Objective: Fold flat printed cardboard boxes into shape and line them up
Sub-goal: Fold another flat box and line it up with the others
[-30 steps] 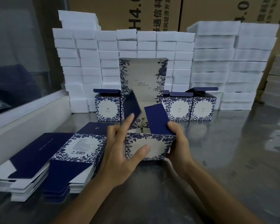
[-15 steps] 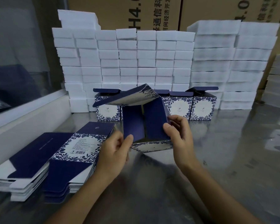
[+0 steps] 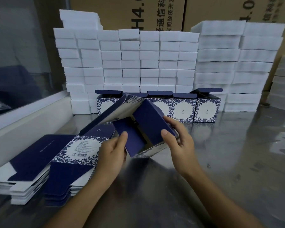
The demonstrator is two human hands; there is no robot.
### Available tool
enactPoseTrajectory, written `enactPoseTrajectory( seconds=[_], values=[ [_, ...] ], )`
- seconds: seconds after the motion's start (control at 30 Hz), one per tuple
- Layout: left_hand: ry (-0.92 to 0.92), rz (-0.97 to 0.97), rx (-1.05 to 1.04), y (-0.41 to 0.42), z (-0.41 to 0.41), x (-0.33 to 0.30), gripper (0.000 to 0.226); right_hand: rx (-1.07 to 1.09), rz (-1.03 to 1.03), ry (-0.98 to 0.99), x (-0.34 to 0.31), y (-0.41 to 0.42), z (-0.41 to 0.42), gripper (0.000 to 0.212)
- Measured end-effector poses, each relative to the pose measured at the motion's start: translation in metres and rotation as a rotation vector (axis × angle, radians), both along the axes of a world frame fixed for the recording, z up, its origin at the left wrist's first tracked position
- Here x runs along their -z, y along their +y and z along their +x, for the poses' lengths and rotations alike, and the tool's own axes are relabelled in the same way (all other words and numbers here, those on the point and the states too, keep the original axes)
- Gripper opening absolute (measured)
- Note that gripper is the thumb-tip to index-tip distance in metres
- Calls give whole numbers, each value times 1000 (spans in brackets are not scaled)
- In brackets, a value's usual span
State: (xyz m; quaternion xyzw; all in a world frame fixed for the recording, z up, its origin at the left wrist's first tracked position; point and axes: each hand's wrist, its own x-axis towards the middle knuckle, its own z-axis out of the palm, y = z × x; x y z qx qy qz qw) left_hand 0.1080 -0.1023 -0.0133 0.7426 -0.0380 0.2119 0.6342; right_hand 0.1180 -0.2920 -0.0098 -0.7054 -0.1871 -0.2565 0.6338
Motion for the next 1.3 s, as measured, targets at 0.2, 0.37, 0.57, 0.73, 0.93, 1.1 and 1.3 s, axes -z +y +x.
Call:
enactPoseTrajectory(
  seconds=[0.2, 0.37, 0.57, 0.73, 0.93, 1.1, 1.3],
  values=[
    [105, -155, -20, 2, 5, 1, 55, 67, -55, -64, -4, 3, -3, 44],
    [119, -209, -30, 2, 5, 0, 58, 89, -54, -76, -5, 4, -5, 43],
    [67, -368, -73, 8, 5, -4, 44, 70, -39, -79, -8, 4, -5, 44],
    [32, -310, -107, 9, 7, -2, 40, 51, -83, -51, -9, 4, -5, 42],
    [25, -183, -120, 10, 9, 2, 16, 58, -137, 25, -2, 0, -1, 58],
    [67, -364, -40, 3, 7, -1, 52, 69, -99, 10, 3, -1, 2, 36],
    [-35, -376, 36, 1, 5, 1, 77, 63, -58, 22, 8, 0, 7, 30]
  ],
)
